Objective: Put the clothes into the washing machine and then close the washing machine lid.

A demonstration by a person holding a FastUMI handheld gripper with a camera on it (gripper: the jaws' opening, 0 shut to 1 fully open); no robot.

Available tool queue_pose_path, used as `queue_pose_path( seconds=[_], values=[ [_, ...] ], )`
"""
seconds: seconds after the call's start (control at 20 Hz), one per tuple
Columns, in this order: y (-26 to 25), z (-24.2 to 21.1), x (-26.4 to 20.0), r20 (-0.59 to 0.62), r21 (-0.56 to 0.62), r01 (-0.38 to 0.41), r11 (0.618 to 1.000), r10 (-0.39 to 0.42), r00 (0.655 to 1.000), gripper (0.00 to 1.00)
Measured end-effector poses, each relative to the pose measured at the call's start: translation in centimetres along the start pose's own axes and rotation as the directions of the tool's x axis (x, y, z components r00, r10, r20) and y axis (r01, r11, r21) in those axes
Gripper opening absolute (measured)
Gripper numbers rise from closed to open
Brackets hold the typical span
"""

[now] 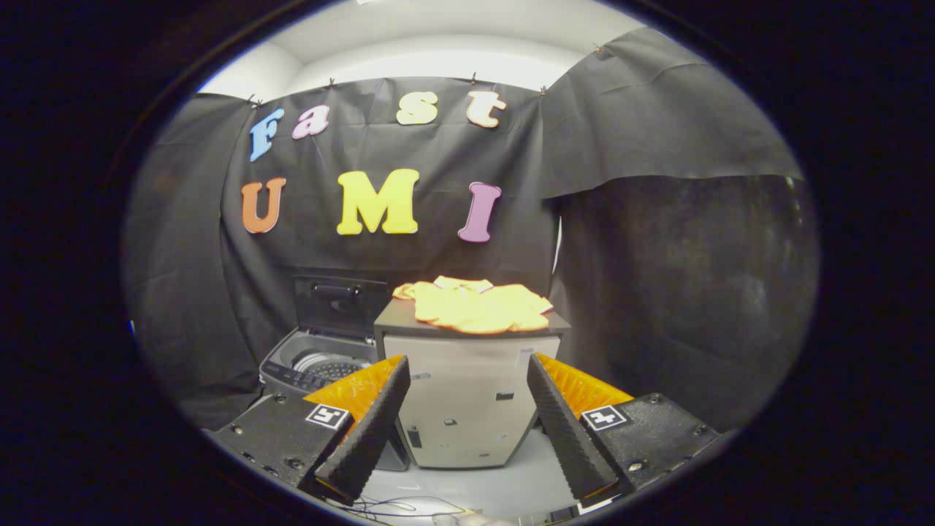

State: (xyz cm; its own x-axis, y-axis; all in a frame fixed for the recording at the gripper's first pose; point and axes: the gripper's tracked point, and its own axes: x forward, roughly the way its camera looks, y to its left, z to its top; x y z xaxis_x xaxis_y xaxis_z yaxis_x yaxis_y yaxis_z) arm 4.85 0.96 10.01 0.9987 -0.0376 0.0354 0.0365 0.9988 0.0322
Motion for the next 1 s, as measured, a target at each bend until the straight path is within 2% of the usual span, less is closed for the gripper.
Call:
queue_pose_path(
  seconds=[0.3,0.65,0.85,1.0],
  values=[
    [-0.9,6.2,8.4,0.023,0.001,-0.033,0.999,0.033,0.999,1.0],
    [-0.4,12.2,22.1,0.006,-0.026,-0.073,0.997,0.073,0.997,1.0],
    [0.6,13.7,28.7,-0.044,-0.02,-0.115,0.993,0.114,0.992,1.0],
    [0.9,13.4,33.0,-0.115,-0.018,-0.119,0.993,0.116,0.987,1.0]
  ],
)
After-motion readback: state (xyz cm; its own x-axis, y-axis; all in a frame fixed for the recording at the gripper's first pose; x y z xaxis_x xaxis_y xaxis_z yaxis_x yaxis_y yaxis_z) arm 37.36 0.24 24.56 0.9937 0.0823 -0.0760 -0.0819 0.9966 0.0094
